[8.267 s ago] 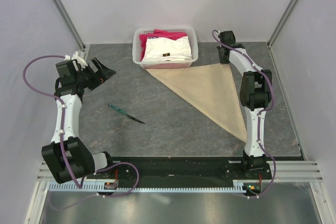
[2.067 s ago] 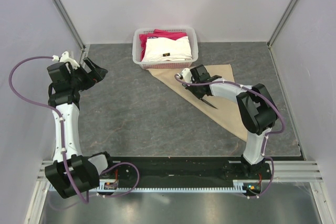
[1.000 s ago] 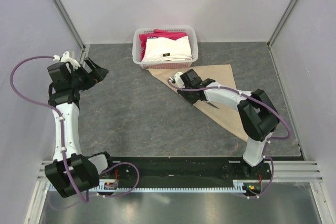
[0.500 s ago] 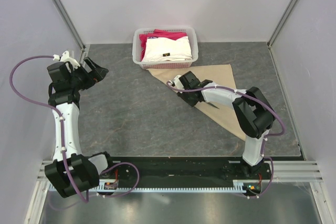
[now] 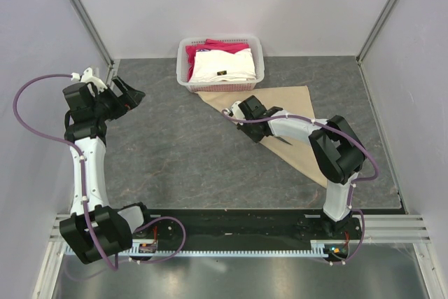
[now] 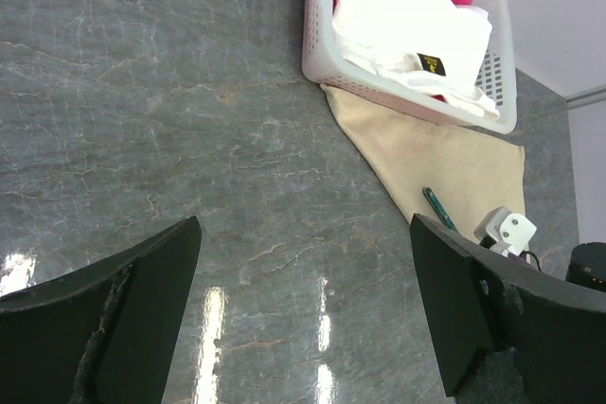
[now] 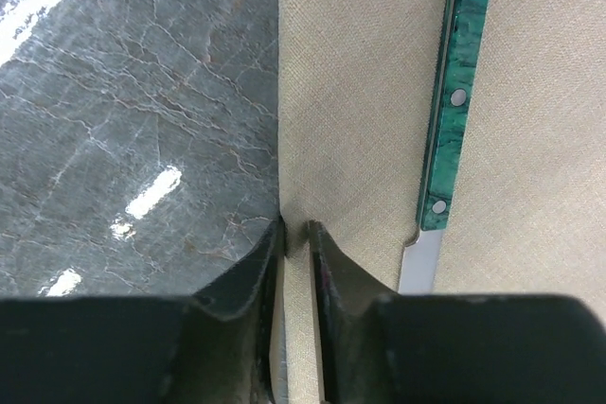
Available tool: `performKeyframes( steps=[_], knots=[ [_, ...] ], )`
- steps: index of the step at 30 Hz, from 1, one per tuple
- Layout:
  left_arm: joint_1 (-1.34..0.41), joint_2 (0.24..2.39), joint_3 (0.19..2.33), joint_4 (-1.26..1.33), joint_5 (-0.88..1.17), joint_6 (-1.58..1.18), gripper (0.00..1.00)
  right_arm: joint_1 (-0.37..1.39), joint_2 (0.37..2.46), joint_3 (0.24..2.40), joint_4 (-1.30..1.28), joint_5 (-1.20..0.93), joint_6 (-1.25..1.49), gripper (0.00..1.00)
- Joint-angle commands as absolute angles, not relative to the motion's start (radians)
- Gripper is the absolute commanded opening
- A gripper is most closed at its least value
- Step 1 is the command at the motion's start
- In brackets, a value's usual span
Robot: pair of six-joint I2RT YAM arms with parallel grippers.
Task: Fold the napkin, place the utensils inside, and roll it up
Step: Move the napkin to the centre of the board
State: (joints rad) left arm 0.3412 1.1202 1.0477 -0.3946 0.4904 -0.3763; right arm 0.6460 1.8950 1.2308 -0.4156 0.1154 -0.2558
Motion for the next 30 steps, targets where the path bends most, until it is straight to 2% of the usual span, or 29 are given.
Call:
performKeyframes(
  steps=[1, 7, 20, 30],
  knots=[
    [0.345, 1.115, 1.052, -0.36, 0.518, -0.405, 0.99, 0.65, 1.899, 1.21, -0.413, 0.127, -0.267, 0.2],
    [0.345, 1.115, 1.052, -0.359, 0.523, -0.407, 0.99, 0.658, 1.905, 1.192, -0.411, 0.104, -0.299, 0.11],
    [0.344, 1.121, 1.046, -0.353, 0.526, -0.416, 0.99, 0.801, 1.864, 1.103, -0.342, 0.077, -0.269, 0.04],
    [0.344, 1.181, 0.993, -0.298, 0.557, -0.479, 0.99, 0.971, 1.809, 1.051, -0.31, 0.066, -0.187, 0.04]
  ],
)
